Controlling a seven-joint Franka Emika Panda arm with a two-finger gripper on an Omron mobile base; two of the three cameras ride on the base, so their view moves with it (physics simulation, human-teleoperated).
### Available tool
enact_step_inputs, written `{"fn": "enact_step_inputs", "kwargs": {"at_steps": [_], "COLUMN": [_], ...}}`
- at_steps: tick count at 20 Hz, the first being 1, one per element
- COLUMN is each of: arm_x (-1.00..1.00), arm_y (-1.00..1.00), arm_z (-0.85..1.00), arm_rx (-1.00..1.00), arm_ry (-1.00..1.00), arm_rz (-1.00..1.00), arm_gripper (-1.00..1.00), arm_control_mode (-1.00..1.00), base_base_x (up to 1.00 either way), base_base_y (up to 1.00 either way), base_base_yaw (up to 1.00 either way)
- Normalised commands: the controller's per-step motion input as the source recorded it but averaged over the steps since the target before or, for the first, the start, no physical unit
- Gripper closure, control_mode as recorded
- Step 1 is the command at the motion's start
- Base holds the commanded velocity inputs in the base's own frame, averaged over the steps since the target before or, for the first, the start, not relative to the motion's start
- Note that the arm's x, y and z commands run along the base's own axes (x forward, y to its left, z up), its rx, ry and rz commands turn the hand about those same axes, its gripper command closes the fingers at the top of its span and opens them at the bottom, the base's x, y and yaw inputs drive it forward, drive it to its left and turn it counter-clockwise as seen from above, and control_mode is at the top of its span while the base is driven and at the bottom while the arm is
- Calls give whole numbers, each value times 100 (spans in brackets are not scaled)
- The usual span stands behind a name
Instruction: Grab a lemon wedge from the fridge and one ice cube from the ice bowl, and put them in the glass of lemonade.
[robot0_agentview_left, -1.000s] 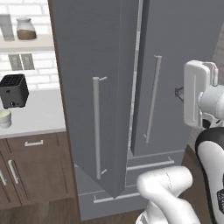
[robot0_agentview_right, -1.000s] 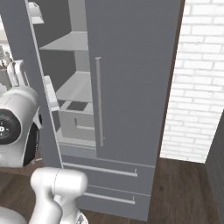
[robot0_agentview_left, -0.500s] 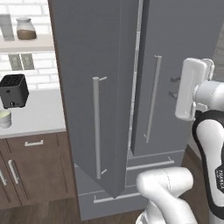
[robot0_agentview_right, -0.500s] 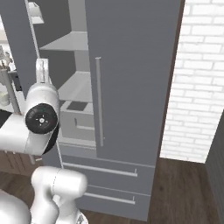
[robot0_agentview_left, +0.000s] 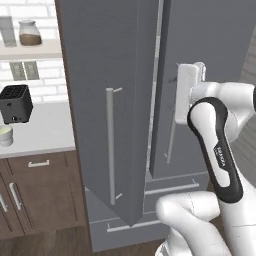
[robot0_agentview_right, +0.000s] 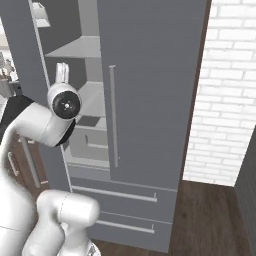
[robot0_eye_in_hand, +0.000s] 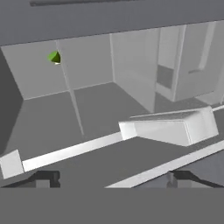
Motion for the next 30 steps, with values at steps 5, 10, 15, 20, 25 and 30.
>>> {"fn": "enact_step_inputs", "kwargs": {"at_steps": [5, 10, 15, 20, 25, 30], "arm_x": [83, 88, 89, -9, -79, -95], "arm_y": [-9, 3, 63, 96, 100, 100], "arm_z": [-2, -16, -30, -16, -3, 0], "arm_rx": [-1, 0, -5, -14, -25, -26], "arm_ry": [2, 1, 2, -8, -28, -31], "arm_rz": [20, 26, 24, 30, 28, 21], "arm_gripper": [-100, -100, -100, -100, -100, -100], "arm_control_mode": [-100, -100, -100, -100, -100, -100], "base_base_x": [0, 0, 0, 0, 0, 0], "base_base_y": [0, 0, 0, 0, 0, 0], "base_base_yaw": [0, 0, 0, 0, 0, 0]}}
